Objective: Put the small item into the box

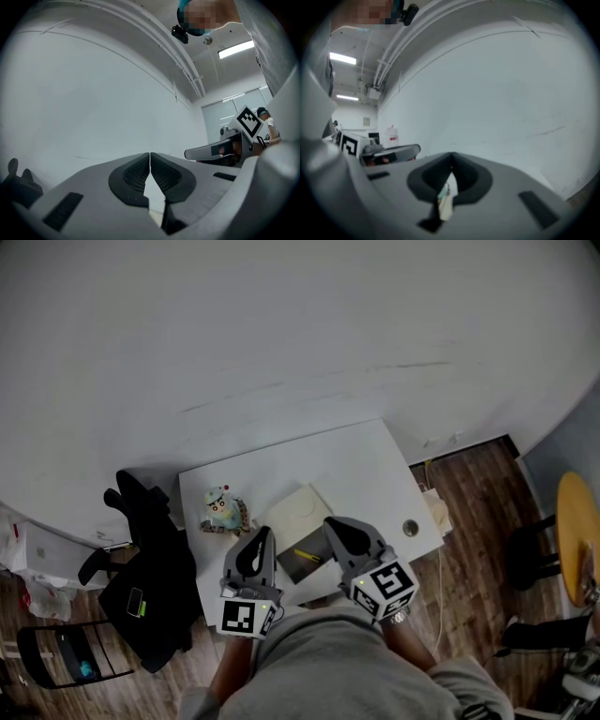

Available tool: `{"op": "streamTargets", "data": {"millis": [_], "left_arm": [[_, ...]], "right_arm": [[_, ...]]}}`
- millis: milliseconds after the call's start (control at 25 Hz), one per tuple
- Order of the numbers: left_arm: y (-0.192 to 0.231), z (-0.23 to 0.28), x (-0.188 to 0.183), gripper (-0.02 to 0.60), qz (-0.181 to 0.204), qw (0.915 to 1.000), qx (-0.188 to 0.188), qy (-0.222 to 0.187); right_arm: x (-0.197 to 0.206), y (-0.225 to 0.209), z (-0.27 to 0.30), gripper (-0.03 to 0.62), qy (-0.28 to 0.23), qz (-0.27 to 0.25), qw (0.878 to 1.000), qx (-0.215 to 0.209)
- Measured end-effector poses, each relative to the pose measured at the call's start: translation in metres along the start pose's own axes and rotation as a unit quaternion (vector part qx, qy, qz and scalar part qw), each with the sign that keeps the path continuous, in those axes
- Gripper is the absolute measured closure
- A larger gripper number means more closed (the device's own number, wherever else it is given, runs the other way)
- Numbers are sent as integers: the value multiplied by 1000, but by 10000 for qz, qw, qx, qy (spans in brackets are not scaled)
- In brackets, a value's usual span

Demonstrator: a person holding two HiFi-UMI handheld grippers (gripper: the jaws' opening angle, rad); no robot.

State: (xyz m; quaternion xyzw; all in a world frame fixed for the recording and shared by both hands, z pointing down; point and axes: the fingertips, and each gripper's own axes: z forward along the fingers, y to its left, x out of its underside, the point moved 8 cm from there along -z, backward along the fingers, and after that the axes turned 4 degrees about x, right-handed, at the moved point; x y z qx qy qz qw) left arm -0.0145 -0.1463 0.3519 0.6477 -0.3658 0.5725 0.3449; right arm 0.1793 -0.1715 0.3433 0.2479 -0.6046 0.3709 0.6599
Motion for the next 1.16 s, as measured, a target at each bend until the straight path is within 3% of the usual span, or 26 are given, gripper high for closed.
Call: {"op": "streamTargets", "data": {"millis": [1160], "left_arm": [[-8,-1,9,545,-147,9998,120,-38]], "right_arm": [[10,3,-4,562,208,-98,9997,36]]}}
